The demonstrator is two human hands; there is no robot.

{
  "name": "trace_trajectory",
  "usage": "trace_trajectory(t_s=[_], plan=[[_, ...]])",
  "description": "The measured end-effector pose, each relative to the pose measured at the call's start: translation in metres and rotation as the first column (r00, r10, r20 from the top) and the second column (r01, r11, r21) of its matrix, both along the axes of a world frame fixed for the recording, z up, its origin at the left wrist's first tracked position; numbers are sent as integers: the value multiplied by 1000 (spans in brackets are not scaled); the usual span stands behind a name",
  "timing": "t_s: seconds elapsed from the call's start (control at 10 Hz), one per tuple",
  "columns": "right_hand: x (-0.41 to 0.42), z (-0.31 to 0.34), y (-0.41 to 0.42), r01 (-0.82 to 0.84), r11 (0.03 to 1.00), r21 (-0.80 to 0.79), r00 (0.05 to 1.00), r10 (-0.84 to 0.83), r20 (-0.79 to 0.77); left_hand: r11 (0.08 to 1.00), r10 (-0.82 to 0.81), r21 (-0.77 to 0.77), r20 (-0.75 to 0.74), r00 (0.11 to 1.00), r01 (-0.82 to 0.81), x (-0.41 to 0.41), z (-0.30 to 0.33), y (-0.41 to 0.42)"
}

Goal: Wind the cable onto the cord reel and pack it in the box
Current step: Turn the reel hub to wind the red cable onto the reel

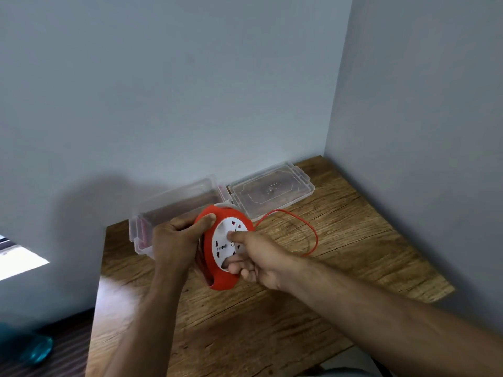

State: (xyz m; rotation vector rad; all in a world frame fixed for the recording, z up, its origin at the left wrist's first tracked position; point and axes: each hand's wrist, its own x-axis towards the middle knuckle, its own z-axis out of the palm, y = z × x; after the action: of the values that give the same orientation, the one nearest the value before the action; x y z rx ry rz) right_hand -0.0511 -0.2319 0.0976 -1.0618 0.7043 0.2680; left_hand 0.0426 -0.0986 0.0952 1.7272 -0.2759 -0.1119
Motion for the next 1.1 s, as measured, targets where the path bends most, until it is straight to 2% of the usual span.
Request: trace_trajectory(t_s=[0.1,0.2,0.3,0.4,0.5,0.6,0.7,0.8,1.0,1.1], plan=[[-4,6,-1,70,987,144,997,-67,-25,1000,-30,8,0,1000,30,0,1,-2],[-10,6,-2,164,935,316,986,-162,-34,1000,-13,-1,15,1000,13,-2,3,-2],[-16,5,-9,125,979,162,987,-139,78,995,43,-86,-25,999,-45,2,6,0],[-23,-3,-28,141,527,-838,899,285,331,997,11,-75,-55,998,-15,3,8,2],[-20,-2,-53,388,-287,-876,514,856,-53,998,-45,-43,-111,993,40,6,10,2],[-15,9,-68,450,-384,-806,325,911,-253,993,-122,-12,-198,973,122,8,18,2],[-8,14,-66,459,-461,-760,312,884,-348,986,-168,-29,-246,955,167,5,27,1],[-6,15,-59,462,-492,-738,323,868,-377,991,-138,-28,-213,967,135,2,31,0],[-7,-1,-53,454,-483,-749,469,844,-261,995,-95,-53,-171,981,87,-1,24,-2],[-8,-7,-44,379,-375,-846,614,786,-72,995,-82,-76,-184,979,69,0,19,-3]])
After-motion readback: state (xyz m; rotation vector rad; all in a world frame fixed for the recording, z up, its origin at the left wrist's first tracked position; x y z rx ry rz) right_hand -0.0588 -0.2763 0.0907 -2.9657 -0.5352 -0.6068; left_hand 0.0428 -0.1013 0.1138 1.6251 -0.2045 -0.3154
